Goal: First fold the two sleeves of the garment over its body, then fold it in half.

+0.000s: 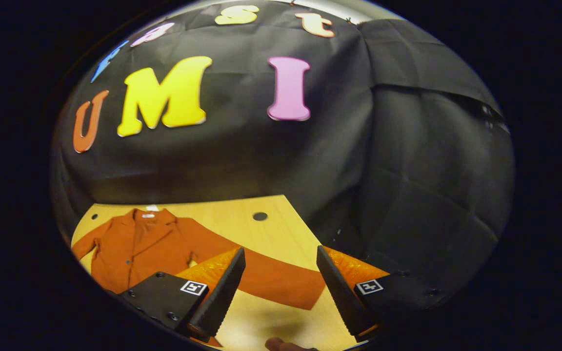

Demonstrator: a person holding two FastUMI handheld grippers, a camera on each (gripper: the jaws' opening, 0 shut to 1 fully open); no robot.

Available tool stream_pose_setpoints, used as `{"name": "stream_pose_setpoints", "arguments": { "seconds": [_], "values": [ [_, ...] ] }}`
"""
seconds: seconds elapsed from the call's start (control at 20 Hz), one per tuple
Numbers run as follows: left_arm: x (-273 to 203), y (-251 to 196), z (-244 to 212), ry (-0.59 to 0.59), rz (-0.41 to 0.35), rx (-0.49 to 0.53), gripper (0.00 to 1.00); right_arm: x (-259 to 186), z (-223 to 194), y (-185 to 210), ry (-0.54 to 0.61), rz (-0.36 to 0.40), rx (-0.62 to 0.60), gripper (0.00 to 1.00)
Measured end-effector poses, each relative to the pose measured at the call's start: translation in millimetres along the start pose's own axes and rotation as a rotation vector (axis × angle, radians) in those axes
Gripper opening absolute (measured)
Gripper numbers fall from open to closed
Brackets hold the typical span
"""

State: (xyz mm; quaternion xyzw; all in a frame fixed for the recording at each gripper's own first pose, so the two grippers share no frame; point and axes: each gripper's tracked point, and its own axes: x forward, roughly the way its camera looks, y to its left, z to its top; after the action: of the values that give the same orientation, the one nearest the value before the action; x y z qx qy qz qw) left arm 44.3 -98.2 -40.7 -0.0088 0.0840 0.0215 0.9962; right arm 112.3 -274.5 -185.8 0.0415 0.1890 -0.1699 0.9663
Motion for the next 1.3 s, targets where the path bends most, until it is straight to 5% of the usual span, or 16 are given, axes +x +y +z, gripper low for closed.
{"name": "stream_pose_setpoints", "arguments": {
  "seconds": [0.2,0.5,1.2,1.3],
  "values": [
    [-1.9,-19.3,4.1,-0.010,0.041,0.051,0.97,70.1,-57.2,-45.3,0.176,-0.072,0.065,0.95],
    [0.9,-40.3,18.5,-0.033,0.103,0.056,0.97,97.3,-136.6,-55.0,0.464,-0.091,0.170,0.96],
    [10.0,-16.8,0.6,0.005,0.082,0.061,0.98,108.1,-148.3,-58.9,0.678,-0.138,0.213,0.96],
    [11.3,-10.9,-2.2,0.010,0.083,0.063,0.98,111.8,-150.4,-56.2,0.724,-0.158,0.210,0.82]
  ]
}}
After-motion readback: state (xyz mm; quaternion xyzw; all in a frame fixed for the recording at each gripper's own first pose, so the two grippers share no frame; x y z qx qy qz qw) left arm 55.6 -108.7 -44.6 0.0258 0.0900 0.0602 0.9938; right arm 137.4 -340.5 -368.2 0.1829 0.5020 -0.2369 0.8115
